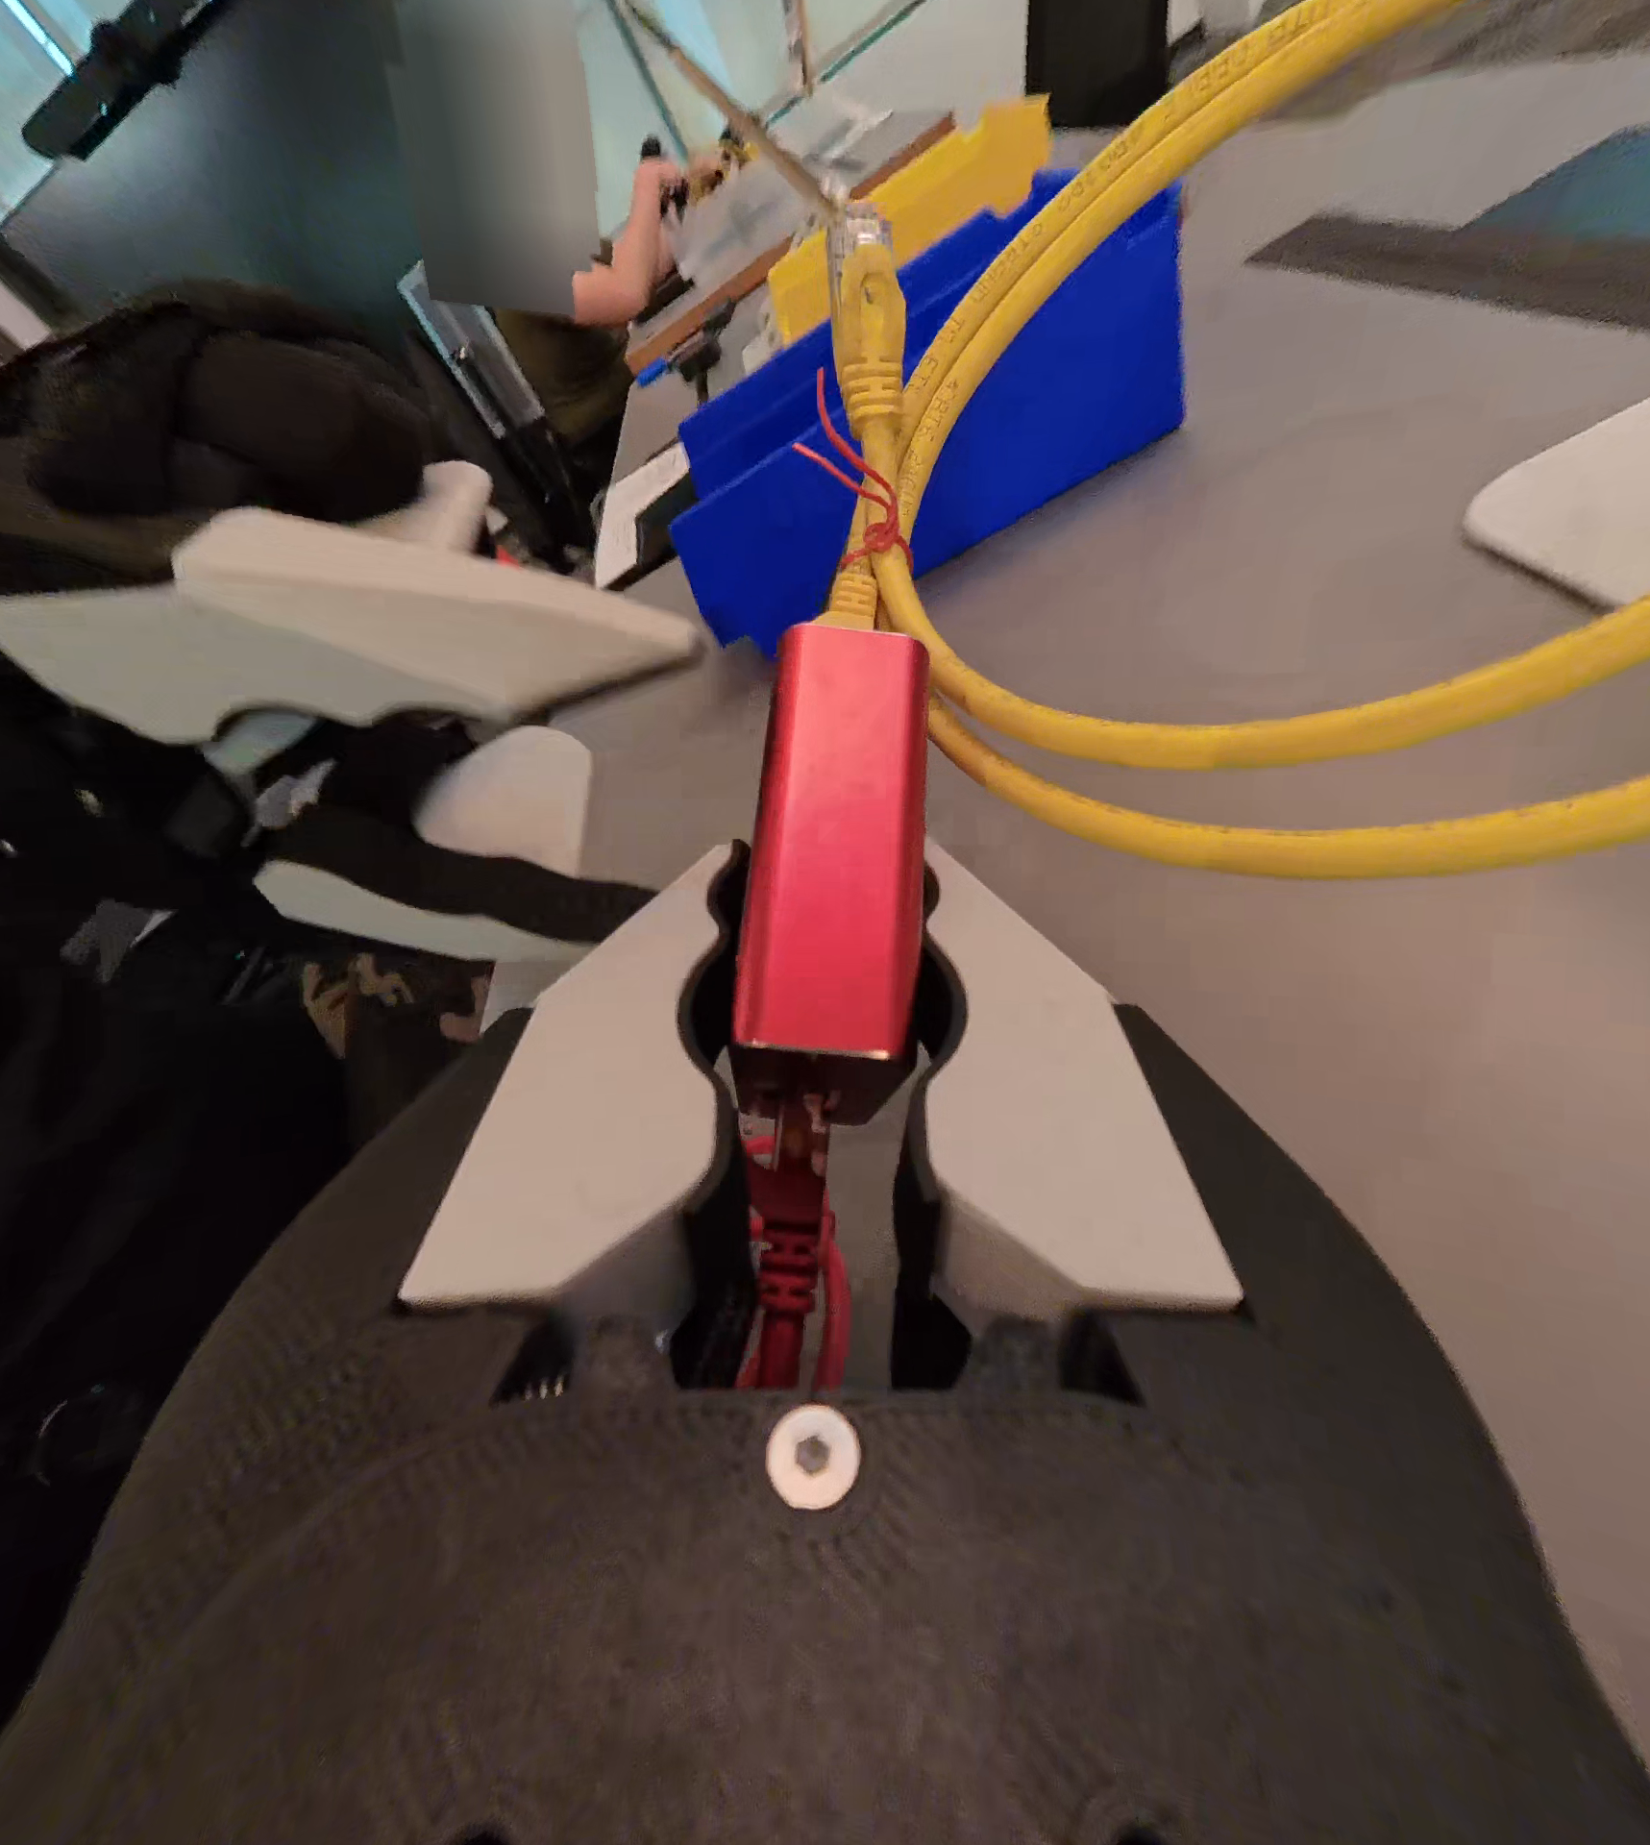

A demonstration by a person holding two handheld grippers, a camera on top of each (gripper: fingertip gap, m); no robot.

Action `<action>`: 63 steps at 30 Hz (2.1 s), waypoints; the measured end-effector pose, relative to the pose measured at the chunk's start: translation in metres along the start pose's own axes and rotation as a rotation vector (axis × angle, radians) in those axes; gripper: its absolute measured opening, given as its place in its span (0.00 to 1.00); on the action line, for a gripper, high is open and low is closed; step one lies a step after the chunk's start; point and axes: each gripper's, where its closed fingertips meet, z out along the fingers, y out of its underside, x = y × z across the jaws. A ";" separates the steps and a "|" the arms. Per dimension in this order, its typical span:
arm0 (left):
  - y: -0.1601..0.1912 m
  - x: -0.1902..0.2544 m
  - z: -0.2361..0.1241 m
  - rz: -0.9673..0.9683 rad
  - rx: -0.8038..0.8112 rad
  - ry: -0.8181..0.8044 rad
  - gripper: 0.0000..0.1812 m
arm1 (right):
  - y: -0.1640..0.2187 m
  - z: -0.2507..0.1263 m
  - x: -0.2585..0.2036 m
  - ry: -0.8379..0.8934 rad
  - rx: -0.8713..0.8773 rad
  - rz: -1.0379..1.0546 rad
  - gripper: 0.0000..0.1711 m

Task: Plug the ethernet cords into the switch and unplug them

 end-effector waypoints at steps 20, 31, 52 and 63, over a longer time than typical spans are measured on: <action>0.089 0.113 -0.038 -0.486 -0.122 0.244 0.21 | -0.242 -0.297 0.022 0.703 0.609 -0.610 0.16; 0.105 0.144 -0.023 -0.505 -0.163 0.301 0.20 | -0.216 -0.350 0.149 1.041 0.542 -0.780 0.16; 0.103 0.165 -0.017 -0.479 -0.178 0.340 0.15 | -0.187 -0.322 0.189 1.010 0.198 -0.870 0.16; 0.104 0.170 -0.020 -0.499 -0.177 0.338 0.10 | -0.212 -0.353 0.204 1.170 0.413 -0.882 0.15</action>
